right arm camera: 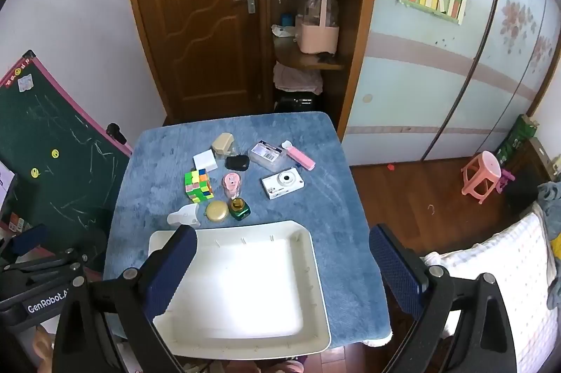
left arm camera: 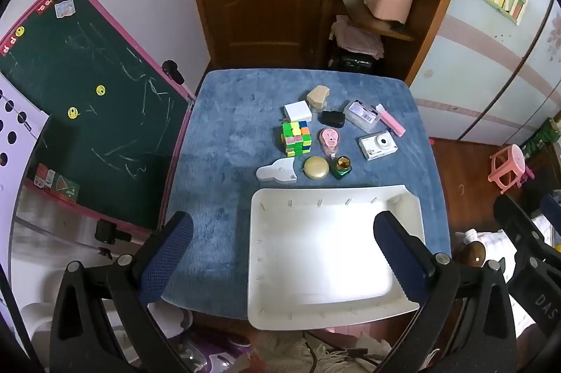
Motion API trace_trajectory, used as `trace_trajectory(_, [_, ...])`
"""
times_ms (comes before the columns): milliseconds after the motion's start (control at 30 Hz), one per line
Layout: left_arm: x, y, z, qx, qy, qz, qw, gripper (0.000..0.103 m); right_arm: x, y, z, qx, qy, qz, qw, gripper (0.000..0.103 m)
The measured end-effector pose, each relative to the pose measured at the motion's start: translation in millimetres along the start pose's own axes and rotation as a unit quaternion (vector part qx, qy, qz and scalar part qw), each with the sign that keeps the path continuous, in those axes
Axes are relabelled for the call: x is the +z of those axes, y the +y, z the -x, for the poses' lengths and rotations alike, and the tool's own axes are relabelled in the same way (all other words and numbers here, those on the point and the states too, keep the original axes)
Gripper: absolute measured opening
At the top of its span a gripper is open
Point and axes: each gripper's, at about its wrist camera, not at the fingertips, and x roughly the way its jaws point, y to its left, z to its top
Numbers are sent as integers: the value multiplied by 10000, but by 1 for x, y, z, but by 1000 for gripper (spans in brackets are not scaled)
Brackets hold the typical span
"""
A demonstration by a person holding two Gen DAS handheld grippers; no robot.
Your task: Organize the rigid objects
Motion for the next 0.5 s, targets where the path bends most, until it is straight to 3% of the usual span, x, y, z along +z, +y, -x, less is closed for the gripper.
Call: trace_trajectory(500, [0, 0, -1, 31, -2, -19, 10000, 102, 2, -1, -2, 61, 50, -16, 10000, 99])
